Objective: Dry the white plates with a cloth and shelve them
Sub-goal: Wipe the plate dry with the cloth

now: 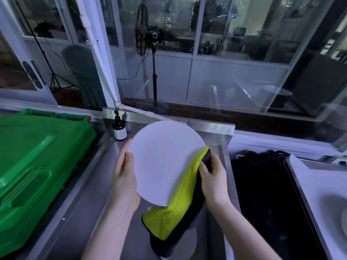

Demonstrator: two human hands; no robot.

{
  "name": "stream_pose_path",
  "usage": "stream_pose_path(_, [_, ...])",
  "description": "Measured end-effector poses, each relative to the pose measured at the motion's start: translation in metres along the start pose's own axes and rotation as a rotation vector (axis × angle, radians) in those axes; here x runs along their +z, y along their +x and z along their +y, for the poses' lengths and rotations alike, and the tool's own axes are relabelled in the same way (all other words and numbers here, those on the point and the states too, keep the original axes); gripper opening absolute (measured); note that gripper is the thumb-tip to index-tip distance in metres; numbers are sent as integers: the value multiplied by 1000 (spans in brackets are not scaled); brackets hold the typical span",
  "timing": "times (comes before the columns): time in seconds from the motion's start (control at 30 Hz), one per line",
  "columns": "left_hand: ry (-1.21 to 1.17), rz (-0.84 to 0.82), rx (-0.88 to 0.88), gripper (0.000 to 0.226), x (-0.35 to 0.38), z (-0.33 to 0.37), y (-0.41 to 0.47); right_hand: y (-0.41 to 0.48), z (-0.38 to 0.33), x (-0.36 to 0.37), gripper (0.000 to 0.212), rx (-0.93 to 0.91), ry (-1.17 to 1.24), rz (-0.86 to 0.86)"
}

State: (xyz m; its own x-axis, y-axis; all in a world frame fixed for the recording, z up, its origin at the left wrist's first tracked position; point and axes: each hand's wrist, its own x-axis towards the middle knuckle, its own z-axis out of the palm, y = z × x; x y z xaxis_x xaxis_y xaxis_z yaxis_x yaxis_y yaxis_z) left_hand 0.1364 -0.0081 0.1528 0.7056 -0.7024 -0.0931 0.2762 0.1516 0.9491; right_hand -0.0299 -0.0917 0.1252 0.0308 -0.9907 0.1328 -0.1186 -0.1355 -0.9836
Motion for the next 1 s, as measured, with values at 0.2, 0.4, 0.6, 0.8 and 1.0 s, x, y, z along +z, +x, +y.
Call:
stream_pose_path(0.2, [304, -392, 95, 41, -14, 19, 27, 55, -54, -18, 21, -343, -267, -461])
stream_pose_path(0.4, [409, -524, 24, 32, -4, 32, 32, 62, -64, -18, 16, -367, -284, -674])
stream_pose_path(0.6, [85, -168, -12, 33, 2, -6, -10, 48, -25, -23, 11, -42, 173, -70])
stream_pose_path(0.8, [42, -51, 51, 31, 21, -24, -7, 13, -3, -7, 28, 47, 135, 116])
stream_pose_path(1.0, [286, -304, 157, 37, -5, 3, 18, 56, -61, -26, 5, -324, -251, -280])
